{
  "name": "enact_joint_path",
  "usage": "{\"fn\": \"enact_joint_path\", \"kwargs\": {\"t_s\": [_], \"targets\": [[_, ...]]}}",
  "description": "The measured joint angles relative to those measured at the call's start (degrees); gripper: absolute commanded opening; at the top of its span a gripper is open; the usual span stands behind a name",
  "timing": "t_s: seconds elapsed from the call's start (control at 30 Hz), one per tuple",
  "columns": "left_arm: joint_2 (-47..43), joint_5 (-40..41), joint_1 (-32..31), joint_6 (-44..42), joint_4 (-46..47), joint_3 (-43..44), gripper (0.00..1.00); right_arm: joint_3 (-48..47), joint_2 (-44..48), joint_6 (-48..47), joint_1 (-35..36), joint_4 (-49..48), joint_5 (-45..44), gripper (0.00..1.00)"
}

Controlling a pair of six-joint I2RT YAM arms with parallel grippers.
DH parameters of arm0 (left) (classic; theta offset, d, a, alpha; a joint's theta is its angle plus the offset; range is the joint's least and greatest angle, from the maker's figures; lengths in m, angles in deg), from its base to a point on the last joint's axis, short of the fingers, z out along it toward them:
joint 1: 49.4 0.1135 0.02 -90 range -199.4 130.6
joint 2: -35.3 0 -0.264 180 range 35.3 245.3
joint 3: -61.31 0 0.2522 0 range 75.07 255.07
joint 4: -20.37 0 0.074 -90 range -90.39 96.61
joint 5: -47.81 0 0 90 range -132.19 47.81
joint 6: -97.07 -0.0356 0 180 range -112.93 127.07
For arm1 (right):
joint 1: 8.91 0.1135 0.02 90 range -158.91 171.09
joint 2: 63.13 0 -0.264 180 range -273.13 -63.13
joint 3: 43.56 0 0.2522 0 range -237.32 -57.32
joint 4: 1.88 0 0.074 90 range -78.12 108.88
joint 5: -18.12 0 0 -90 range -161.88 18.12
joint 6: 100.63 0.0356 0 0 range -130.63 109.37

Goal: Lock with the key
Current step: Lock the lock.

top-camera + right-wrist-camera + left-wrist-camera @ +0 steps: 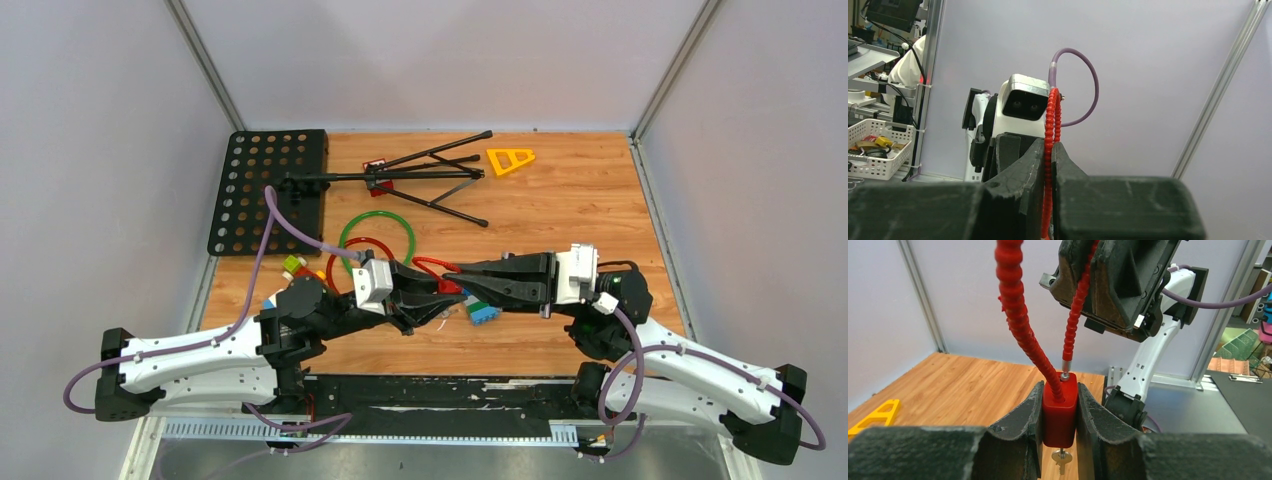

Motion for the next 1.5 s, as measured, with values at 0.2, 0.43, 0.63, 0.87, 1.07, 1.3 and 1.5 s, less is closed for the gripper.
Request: {"fn": "enact_joint_path", "kwargs": {"t_s": [0.2,0.43,0.63,0.87,1.07,1.3,1.5], "targets": [[-0.02,-0.94,0.02,0.00,0.13,-0.02,0.00,1.49,0.63,-0.33,0.00,-0.28,-0.74,0.00],[-0.02,-0.66,0.02,0.04,0.22,-0.02,0.00,2.19,1.64,-0.50,0.02,-0.15,-1.16,0.00],[-0.04,0.39,0.02,0.20,0.55,-0.35,0.00,2.49,1.88,-0.52,0.00,0.07,-1.53,0.00],[-0.09,1.09,0.00,0.22,0.44,-0.96,0.00,4.11,2.49,-0.46,0.00,-0.52,-2.27,0.00],[-0.09,1.49,0.00,0.37,-0.52,-1.38,0.00,6.29,3.72,-0.37,0.00,-1.29,-3.37,0.00],[-0.35,2.67,-0.04,0.48,-0.87,-2.08,0.00,7.82,4.39,-0.31,0.00,-1.84,-3.78,0.00],[-0.50,3.26,-0.04,0.61,-1.29,-2.40,0.00,8.83,4.37,-0.81,0.00,-2.91,-3.72,0.00]]}}
